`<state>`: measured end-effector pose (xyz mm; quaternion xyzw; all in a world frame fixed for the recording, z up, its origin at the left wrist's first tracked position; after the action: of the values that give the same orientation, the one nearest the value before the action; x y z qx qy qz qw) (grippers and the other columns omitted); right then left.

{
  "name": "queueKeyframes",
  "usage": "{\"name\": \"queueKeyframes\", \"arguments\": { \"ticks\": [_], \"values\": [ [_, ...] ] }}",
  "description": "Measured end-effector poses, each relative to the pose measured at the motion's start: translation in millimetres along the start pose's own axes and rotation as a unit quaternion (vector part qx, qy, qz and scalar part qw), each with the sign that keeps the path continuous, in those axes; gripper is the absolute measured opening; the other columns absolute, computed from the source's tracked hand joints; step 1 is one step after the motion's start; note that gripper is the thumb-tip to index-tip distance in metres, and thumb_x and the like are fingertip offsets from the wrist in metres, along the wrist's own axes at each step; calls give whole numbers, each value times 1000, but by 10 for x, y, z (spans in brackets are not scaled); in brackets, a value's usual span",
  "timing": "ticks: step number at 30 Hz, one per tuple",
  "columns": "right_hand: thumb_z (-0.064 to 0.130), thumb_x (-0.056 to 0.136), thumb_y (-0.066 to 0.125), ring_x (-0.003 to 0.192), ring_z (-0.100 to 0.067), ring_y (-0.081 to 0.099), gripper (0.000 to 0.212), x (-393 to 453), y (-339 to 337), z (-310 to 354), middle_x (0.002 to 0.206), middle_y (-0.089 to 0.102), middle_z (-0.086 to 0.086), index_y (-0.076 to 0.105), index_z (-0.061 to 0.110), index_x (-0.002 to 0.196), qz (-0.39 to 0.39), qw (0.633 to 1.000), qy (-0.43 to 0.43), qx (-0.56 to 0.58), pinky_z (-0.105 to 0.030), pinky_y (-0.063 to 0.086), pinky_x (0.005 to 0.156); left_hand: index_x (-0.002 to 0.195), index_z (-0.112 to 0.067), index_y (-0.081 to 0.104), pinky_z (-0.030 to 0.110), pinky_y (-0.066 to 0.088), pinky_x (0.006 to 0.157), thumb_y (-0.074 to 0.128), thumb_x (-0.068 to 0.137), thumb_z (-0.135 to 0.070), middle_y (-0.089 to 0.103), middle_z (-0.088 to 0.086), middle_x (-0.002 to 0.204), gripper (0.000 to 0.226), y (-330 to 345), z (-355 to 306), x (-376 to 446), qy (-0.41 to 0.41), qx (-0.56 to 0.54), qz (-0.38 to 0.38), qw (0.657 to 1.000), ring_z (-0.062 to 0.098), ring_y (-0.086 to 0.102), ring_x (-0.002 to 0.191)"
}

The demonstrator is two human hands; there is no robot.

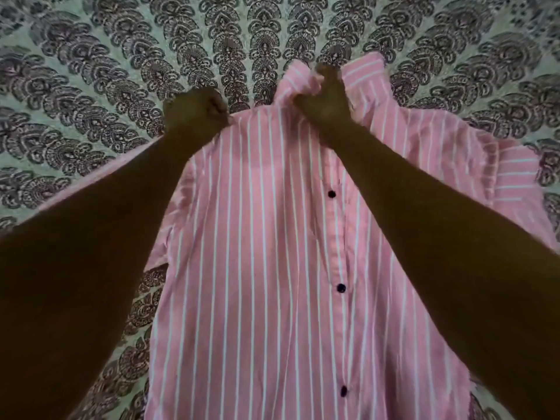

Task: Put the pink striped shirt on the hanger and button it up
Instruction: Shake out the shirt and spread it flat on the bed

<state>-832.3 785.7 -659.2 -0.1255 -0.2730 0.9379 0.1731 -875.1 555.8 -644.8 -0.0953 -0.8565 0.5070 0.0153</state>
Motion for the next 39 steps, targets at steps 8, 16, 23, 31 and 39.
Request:
{"name": "queueKeyframes", "arguments": {
  "ticks": [8,16,23,31,39],
  "values": [
    [38,83,33,133,-35,36,58,-1797,134,-280,144,39,-17,47,11,132,27,952,-152,-263,-49,28,106,92,-22,67,42,39,87,47,75,-26,68,5,100,26,102,-218,-1344,156,34,0,987,30,59,101],
    [23,91,51,129,-34,39,49,-3880,-380,-823,142,42,-19,42,6,136,-28,964,-45,-261,-44,30,108,123,-25,56,47,31,103,53,82,-28,51,5,136,41,117,383,-3694,111,113,56,986,26,46,126],
    [14,80,62,82,-24,54,31,-4606,-566,-967,82,58,-6,54,8,110,17,991,64,-113,-37,46,79,127,-27,50,51,37,100,52,82,-23,43,7,143,46,4,860,-4884,-59,94,104,988,32,40,130],
    [30,76,65,88,-30,64,20,-5186,-520,-1283,91,68,-8,57,17,89,67,962,209,-161,-39,52,76,105,-15,54,38,44,72,66,80,-32,58,13,107,32,-237,1168,-5605,-237,71,73,966,33,57,96],
    [18,85,65,82,-18,59,21,-5441,-555,-1280,89,65,-6,60,5,101,30,972,232,7,-30,48,79,91,-4,59,26,48,60,61,88,-29,62,6,72,25,-202,1601,-5984,-315,-172,81,930,21,60,69]
  ]
}}
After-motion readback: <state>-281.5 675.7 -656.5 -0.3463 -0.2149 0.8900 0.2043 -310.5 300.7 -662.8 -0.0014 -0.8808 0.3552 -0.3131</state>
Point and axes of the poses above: each hand's wrist, its own x-axis towards the middle knuckle, its own y-axis out of the palm, z = x × y, the point moved 10 cm from there along x, towards the middle knuckle
